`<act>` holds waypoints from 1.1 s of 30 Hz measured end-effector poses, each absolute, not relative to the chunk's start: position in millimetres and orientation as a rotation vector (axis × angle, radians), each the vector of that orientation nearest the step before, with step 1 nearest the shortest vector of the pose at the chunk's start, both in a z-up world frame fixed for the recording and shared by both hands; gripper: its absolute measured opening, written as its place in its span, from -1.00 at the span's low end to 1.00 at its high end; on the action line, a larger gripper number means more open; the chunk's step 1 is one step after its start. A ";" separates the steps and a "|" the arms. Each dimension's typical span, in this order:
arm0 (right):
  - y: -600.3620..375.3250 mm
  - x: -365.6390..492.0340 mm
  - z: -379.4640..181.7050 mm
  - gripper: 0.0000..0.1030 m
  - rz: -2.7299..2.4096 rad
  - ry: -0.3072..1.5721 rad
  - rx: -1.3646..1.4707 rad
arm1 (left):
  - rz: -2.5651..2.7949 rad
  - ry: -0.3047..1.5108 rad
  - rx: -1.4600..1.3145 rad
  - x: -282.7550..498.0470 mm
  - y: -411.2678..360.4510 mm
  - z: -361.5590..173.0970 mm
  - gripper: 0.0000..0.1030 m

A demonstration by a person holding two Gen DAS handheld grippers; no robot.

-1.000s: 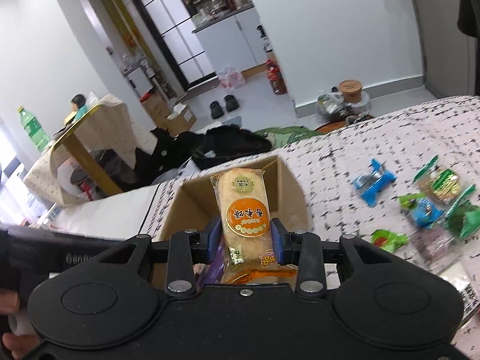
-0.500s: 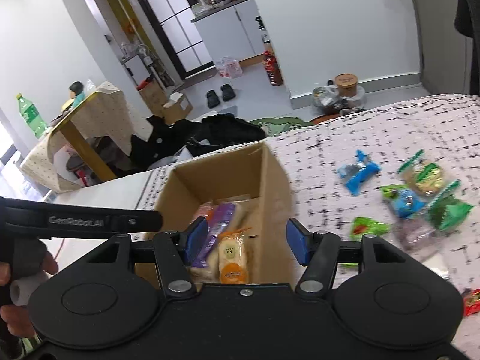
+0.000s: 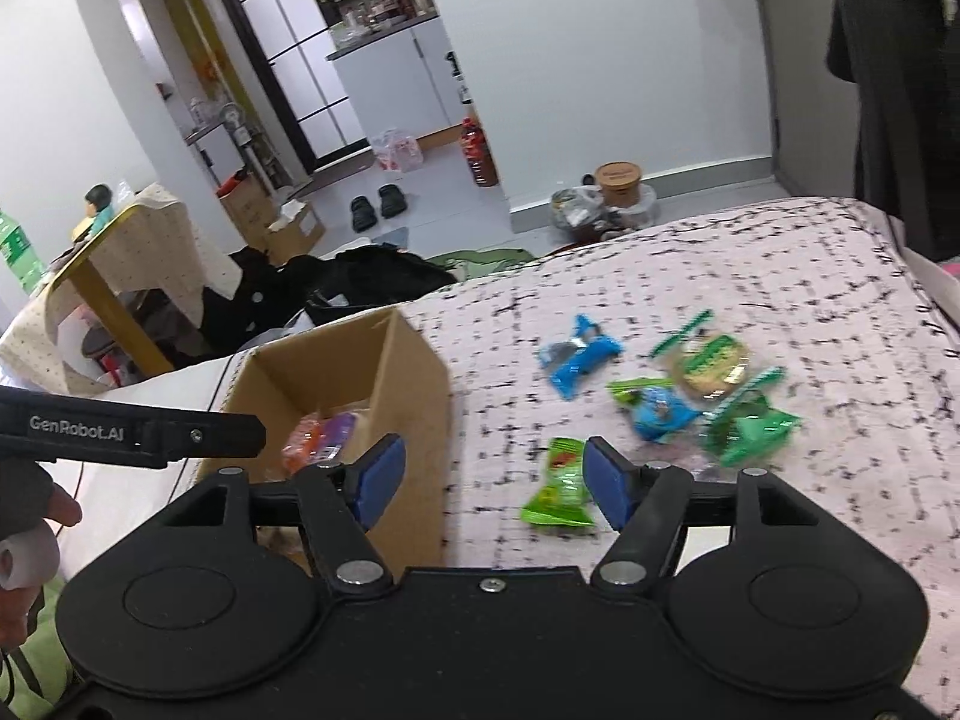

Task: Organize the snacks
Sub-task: 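Move the right gripper back over the red candy bar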

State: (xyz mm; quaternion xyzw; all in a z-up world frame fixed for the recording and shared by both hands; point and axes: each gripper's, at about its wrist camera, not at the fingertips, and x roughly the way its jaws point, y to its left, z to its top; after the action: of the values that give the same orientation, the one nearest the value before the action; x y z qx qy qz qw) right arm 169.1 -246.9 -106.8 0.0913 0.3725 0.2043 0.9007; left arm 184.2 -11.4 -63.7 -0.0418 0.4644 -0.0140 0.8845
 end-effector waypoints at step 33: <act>-364.9 121.5 -127.1 0.47 0.118 0.849 0.266 | -0.171 0.985 0.003 194.6 -135.8 -79.6 0.69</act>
State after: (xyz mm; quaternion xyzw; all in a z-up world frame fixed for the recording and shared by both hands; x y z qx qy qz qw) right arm 121.5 -364.9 -127.1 0.1285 0.4106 0.0570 0.9009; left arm 194.6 -135.8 -79.6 0.0014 0.4721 -0.0820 0.8777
